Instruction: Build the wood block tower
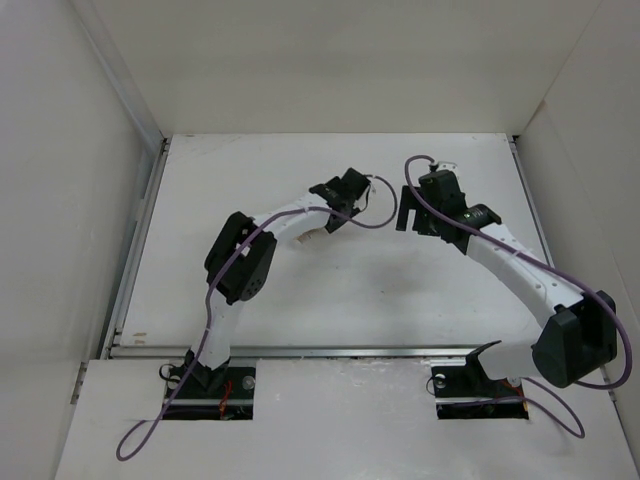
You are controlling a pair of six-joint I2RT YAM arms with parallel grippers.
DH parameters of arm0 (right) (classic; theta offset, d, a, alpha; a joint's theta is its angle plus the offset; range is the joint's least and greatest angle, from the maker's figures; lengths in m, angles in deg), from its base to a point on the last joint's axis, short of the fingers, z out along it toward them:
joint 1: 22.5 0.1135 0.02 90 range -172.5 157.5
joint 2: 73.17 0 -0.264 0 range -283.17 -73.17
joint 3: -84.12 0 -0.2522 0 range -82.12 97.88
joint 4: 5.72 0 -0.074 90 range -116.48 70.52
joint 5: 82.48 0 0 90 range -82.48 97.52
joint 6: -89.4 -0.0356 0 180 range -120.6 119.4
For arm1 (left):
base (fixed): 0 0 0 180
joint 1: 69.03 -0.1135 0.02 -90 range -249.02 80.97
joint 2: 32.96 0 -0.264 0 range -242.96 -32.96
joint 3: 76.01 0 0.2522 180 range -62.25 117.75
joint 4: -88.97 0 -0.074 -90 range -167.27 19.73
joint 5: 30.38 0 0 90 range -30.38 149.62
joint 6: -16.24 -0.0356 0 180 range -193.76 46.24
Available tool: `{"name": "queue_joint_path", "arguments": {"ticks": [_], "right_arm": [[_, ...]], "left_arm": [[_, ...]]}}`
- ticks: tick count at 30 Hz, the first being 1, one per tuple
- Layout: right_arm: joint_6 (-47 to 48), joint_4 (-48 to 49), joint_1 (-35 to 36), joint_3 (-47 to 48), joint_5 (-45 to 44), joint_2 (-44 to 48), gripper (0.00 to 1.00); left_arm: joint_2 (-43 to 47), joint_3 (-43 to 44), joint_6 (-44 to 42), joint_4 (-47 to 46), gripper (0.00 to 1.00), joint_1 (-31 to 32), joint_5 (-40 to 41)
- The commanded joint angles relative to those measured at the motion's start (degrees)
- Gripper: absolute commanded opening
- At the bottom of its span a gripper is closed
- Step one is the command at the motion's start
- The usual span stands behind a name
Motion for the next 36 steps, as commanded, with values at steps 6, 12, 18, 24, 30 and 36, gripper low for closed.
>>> {"name": "queue_joint_path", "arguments": {"ticks": [6,12,18,24,30,36], "right_arm": [[-5.74,-2.95,-0.1,2.98,-9.22,2.94,1.0],[-6.27,-2.43,-0.1,2.37,-7.99,3.47,1.0],[-4.95,-2.42,-0.1,3.51,-1.32,-0.21,1.0],[-4.95,0.3,-0.1,4.04,3.43,-0.75,1.0],[-4.95,1.62,-0.1,4.04,5.81,-1.89,1.0],[-4.95,1.09,0.95,4.65,5.81,-2.51,1.0]], "left_arm": [[6.04,-3.69,-2.31,-6.05,0.0,4.16,14.73],[7.19,-2.29,0.4,-3.16,0.0,4.86,11.57],[9.9,5.18,8.93,3.96,0.0,-5.56,-12.88],[12.28,0.45,12.54,4.58,0.0,-20.69,-51.05],[2.46,-1.31,10.08,8.36,0.0,-28.61,-81.73],[1.82,-10.88,22.8,-5.85,0.03,-36.97,-88.63]]}}
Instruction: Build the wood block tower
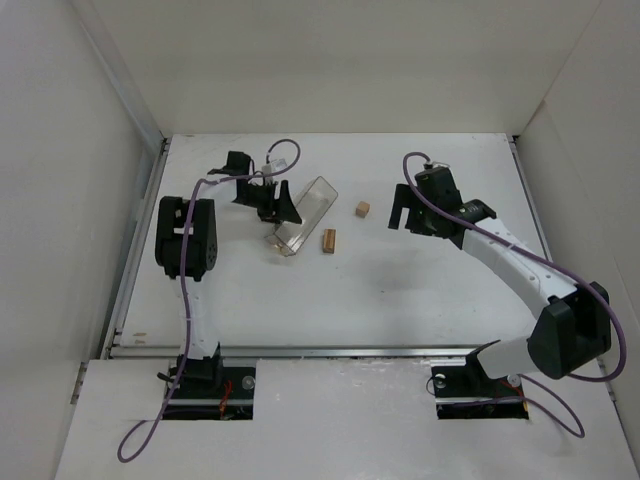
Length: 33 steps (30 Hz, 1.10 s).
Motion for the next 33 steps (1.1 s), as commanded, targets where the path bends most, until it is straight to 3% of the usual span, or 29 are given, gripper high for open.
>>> {"name": "queue_joint_path", "arguments": {"ticks": [1,7,8,11,12,13,16,22,28,30,33], "right_arm": [[-0.05,2.1,0.91,2.64,0.76,0.2,1.0],[-0.58,2.1,1.44,2.03,1.29,0.21,1.0],[-0.58,2.1,1.96,2.55,1.29,-0.32,1.0],[-0.58,1.58,1.96,3.17,1.29,-1.72,1.0],[-0.58,1.57,2.49,3.78,1.29,-2.25,1.0],[-0.58,1.05,3.01,4.57,1.29,-2.78,1.0],[-1.28,0.0,5.2,6.59,-0.64,-5.68,1.0],[-2.51,-0.54,11.18,13.61,-0.03,-16.48,1.0],[-3.22,-5.01,16.2,27.76,-2.58,-29.56,1.0],[-3.74,-6.16,17.6,31.27,-3.19,-32.3,1.0],[-4.26,-8.61,18.22,34.1,-5.47,-37.58,1.0]], "left_arm": [[1.91,-5.93,11.26,-11.49,0.05,-5.39,-11.17],[2.44,-11.22,20.44,-19.97,0.18,-9.44,-5.82],[1.92,-12.44,21.84,-20.67,0.25,-9.44,-4.16],[1.91,-12.98,22.64,-21.29,0.32,-9.97,-2.31],[1.91,-13.5,23.6,-21.29,0.43,-9.97,-1.43],[1.91,-13.51,24.22,-21.29,0.47,-9.97,-0.37],[3.14,-13.51,24.75,-20.6,0.56,-10.5,2.62],[4.82,-13.51,24.75,-19.27,0.6,-11.02,6.13],[5.86,-13.51,25.28,-16.21,0.68,-11.02,10.0],[7.71,-13.51,25.28,-15.06,0.7,-11.02,16.05],[11.49,-13.51,25.81,-13.83,0.84,-11.02,25.11]]}}
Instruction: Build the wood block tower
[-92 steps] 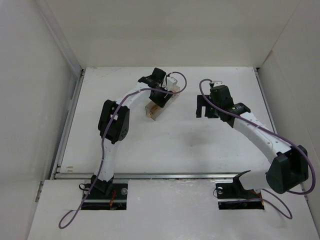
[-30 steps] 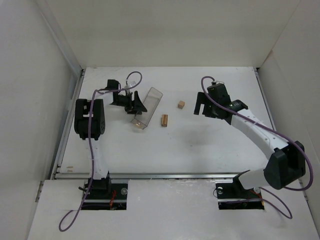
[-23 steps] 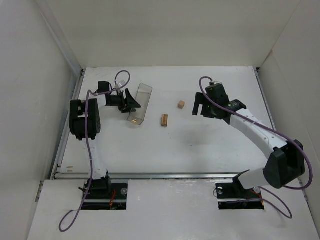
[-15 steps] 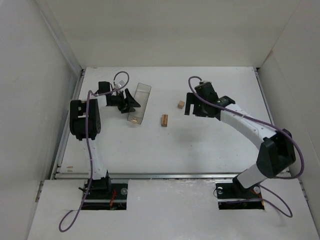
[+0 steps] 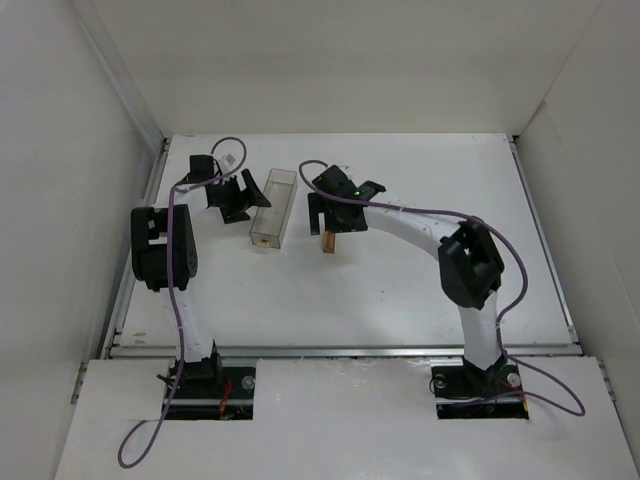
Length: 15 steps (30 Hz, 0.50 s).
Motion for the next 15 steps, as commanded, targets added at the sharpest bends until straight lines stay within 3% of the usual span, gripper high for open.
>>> {"name": "queue_joint_path", "arguments": {"ticks": [1,5,7,8,9,11,15], "right_arm": [[-1.43,-4.88,0.78,5.62,-3.96,-3.83,1.0],[-1.43,-7.34,0.79,9.59,-4.59,-10.07,0.99],[-0.9,-7.35,0.79,10.81,-4.59,-11.23,0.86],[-0.9,-7.35,0.79,10.82,-4.59,-11.23,0.85],[-0.12,-6.74,0.79,10.82,-4.59,-11.84,0.77],[0.51,-6.12,0.79,11.34,-3.27,-12.46,0.74],[1.82,-6.12,0.79,11.35,-0.72,-13.78,0.56]], "left_arm": [[5.75,0.12,-0.9,3.94,0.84,-0.4,12.73],[5.75,2.85,-4.15,8.34,0.84,-0.4,18.01],[6.96,2.34,-4.68,8.35,0.84,-0.4,18.54],[6.98,2.33,-5.29,8.35,0.84,-0.4,18.54],[8.54,1.81,-5.3,7.74,0.83,-0.4,19.06],[10.05,1.8,-7.05,7.12,0.82,0.3,20.64],[13.91,1.8,-11.97,5.98,0.81,2.32,23.73]]}}
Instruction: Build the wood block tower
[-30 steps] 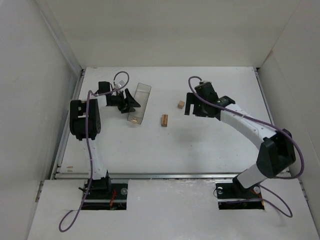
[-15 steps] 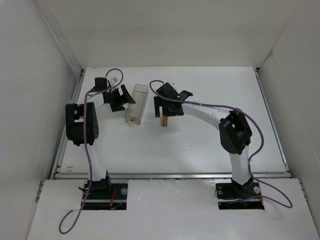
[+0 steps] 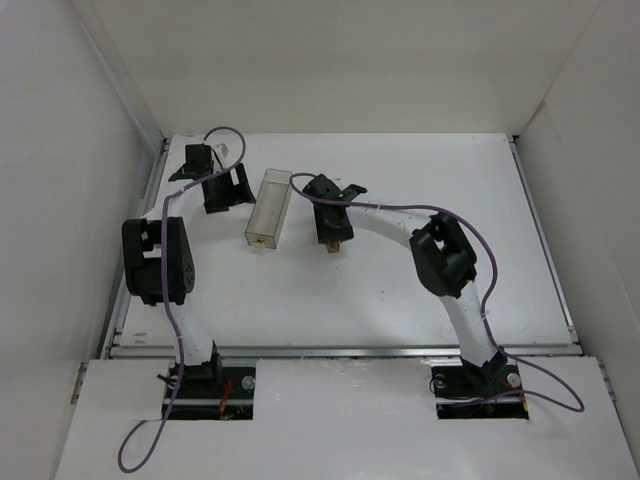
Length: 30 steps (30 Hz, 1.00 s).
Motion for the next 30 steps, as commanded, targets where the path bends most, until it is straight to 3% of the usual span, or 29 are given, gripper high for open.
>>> {"name": "queue_joint_path", "arguments": {"ticks": [1,3,4,5,8,12,15,18,21,23,30], "right_arm": [[1.3,0.33,0.39,2.67,2.55,-0.18,0.49],[3.22,1.21,0.39,1.01,3.44,-0.18,0.38],[3.75,2.17,0.39,0.31,3.45,1.56,0.09],[4.37,2.7,0.39,-0.57,3.45,2.62,0.0],[7.18,6.47,0.39,-4.87,4.22,8.92,0.0],[18.92,18.14,0.39,-14.97,13.78,23.6,0.0],[26.83,37.77,0.39,-28.93,15.3,37.8,0.0],[34.23,51.61,0.39,-44.93,16.54,49.25,0.0],[44.34,65.61,0.39,-56.17,19.35,54.29,0.0],[48.57,70.01,-0.14,-58.75,20.84,57.11,0.0],[49.11,68.8,-0.14,-58.06,22.17,57.21,0.0]], "left_arm": [[7.95,0.86,-6.12,-0.82,0.8,1.27,4.01],[9.27,0.86,-7.71,-0.82,0.78,1.88,3.32],[10.32,1.47,-8.41,-0.82,0.77,1.89,2.79],[10.86,1.48,-10.16,-0.82,0.77,2.5,1.39],[12.26,3.05,-13.59,-0.04,0.74,3.9,-3.51],[10.96,10.16,-20.53,8.29,0.74,7.15,-12.82],[9.02,16.67,-24.67,17.78,0.74,10.57,-21.61],[8.4,21.07,-25.38,21.05,0.74,13.66,-24.63],[7.88,26.67,-25.38,24.92,0.74,18.05,-26.65],[7.87,29.85,-24.85,27.2,0.76,20.95,-27.45],[8.4,29.6,-22.65,29.23,0.8,24.74,-31.13]]}}
